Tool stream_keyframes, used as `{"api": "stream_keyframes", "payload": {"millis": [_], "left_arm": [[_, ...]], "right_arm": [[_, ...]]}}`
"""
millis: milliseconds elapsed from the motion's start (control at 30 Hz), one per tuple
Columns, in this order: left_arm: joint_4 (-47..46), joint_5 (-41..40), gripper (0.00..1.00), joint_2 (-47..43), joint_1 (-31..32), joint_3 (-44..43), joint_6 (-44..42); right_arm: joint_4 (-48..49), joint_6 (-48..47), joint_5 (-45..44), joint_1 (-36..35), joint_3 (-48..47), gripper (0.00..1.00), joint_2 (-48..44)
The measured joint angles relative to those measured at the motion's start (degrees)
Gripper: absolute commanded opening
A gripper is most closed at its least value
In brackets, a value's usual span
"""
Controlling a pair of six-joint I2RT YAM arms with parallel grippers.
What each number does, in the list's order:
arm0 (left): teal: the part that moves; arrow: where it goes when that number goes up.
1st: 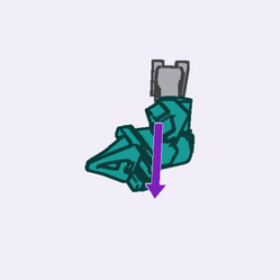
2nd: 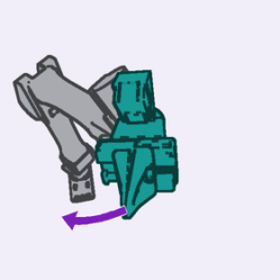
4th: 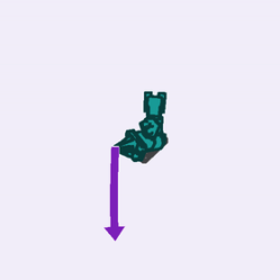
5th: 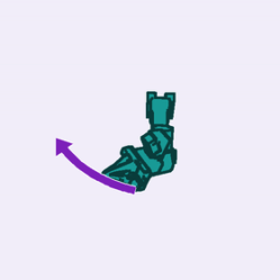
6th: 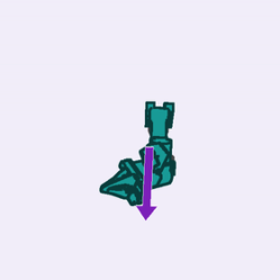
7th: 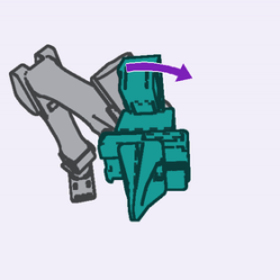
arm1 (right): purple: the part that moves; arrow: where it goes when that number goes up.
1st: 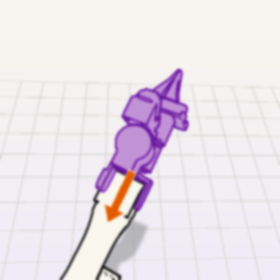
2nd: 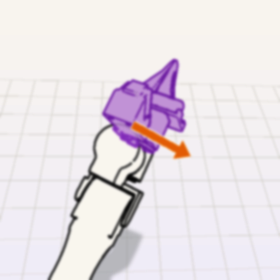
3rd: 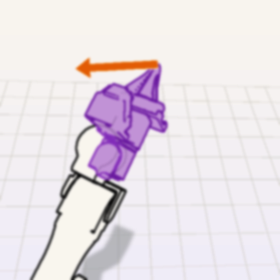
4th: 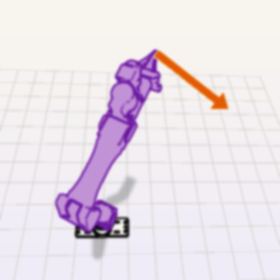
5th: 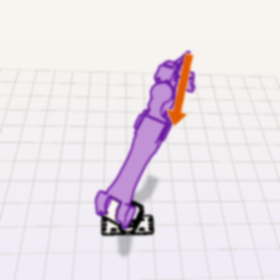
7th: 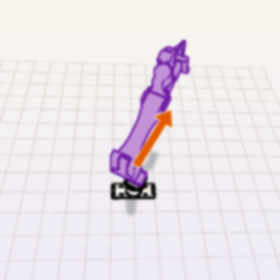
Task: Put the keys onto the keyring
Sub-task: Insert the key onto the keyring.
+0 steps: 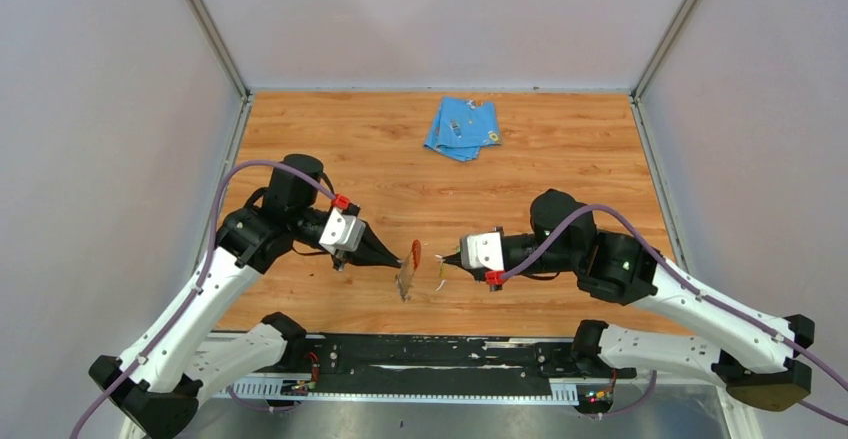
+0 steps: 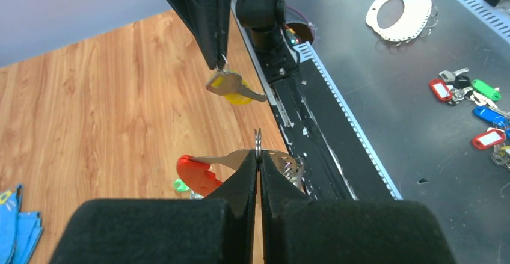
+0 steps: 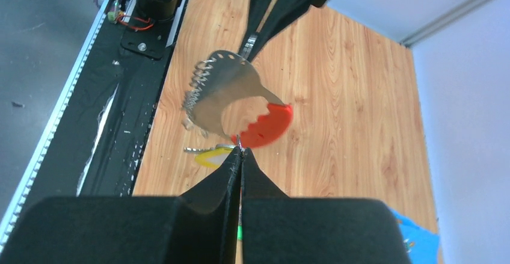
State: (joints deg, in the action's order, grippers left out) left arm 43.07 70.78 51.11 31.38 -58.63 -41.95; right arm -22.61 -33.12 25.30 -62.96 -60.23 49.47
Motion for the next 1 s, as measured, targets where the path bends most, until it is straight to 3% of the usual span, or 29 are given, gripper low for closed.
{"api": "stream_keyframes", "payload": {"millis": [433, 1000], "left_arm": [[0.20, 5.01, 0.00, 3.65, 2.71, -3.98, -4.20], [0.20, 8.00, 0.00, 5.40, 3.72, -6.62, -4.66]], "right_arm": [[-2.89, -14.12, -3.34, -6.95, -4.96, 0.00, 3.43], [2.47, -19.10, -10.36, -11.80, -4.98, 0.01, 2.91]]}}
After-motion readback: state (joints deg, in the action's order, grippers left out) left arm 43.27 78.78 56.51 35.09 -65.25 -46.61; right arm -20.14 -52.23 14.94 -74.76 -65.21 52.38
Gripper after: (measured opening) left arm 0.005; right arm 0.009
